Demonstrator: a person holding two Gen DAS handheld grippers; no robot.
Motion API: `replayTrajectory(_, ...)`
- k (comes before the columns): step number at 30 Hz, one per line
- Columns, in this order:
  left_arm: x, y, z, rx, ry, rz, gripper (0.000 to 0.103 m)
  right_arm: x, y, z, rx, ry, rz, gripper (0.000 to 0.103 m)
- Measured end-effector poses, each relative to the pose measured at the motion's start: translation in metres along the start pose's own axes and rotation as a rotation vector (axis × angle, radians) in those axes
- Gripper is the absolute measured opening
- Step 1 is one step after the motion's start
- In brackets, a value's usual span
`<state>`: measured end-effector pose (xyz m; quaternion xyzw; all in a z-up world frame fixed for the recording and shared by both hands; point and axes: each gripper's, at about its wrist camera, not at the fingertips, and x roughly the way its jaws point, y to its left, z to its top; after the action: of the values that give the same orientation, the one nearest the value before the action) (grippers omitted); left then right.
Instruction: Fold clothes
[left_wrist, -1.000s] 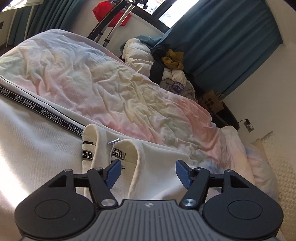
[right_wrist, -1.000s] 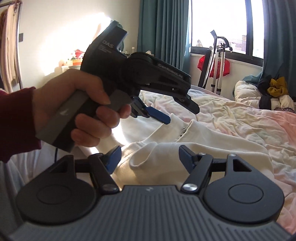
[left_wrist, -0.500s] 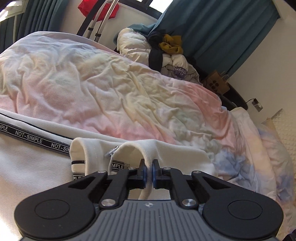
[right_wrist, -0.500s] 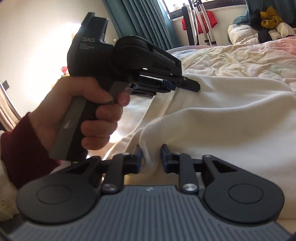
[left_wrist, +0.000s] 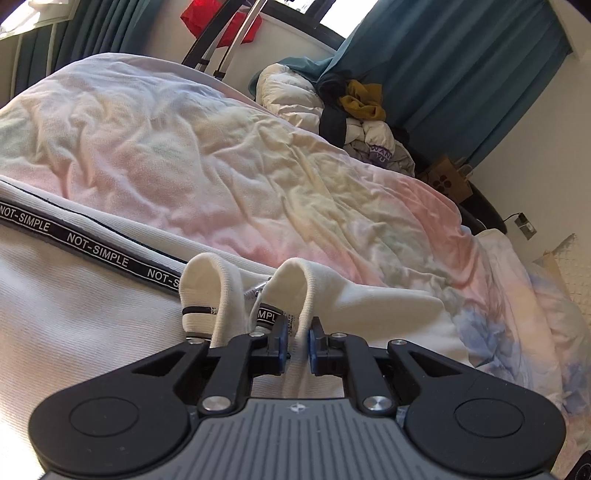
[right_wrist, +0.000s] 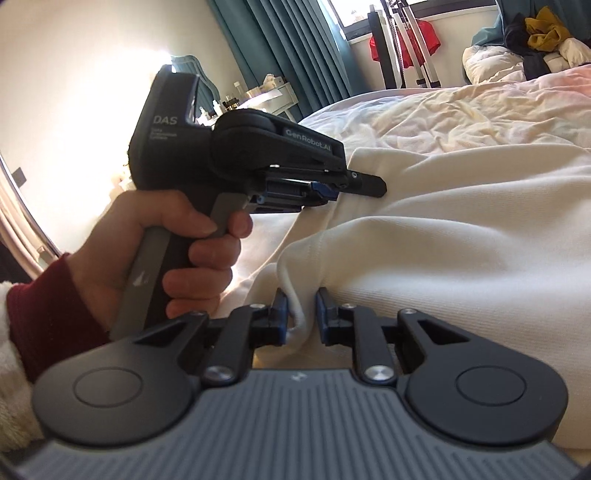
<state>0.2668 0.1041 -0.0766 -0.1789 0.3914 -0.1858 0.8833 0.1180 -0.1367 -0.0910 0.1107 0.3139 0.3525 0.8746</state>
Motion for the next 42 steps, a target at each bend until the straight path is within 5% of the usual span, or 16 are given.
replayTrajectory(9, -0.101, 0.007, -0.033, -0.115, -0.148, 0.036, 0.039, -0.039, 0.01, 0.007, 0.0, -0.071, -0.075, 0.021)
replayTrajectory(11, -0.131, 0.013, -0.041, -0.176, -0.195, 0.058, 0.054, -0.046, 0.007, 0.006, 0.007, -0.082, -0.109, 0.021)
replayTrajectory(13, -0.166, 0.022, -0.049, -0.254, -0.258, 0.08, 0.056, -0.052, 0.004, 0.006, 0.013, -0.092, -0.142, 0.021)
replayTrajectory(17, -0.233, 0.043, -0.064, -0.405, -0.386, 0.097, 0.084, -0.065, -0.001, 0.005, 0.026, -0.114, -0.209, 0.021)
replayTrajectory(23, -0.288, 0.078, -0.093, -0.525, -0.446, 0.18, 0.086, -0.065, -0.014, -0.001, 0.048, -0.082, -0.299, 0.021)
replayTrajectory(29, -0.3, 0.119, -0.117, -0.796, -0.453, 0.224, 0.087, -0.042, -0.033, -0.014, 0.104, 0.038, -0.318, 0.02)
replayTrajectory(36, -0.298, 0.16, -0.136, -0.989, -0.425, 0.268, 0.087, -0.054, -0.025, -0.006, 0.128, 0.003, -0.33, 0.021)
replayTrajectory(42, -0.282, 0.195, -0.121, -1.029, -0.458, 0.262, 0.087, -0.055, -0.018, 0.001, 0.118, -0.018, -0.328, 0.021)
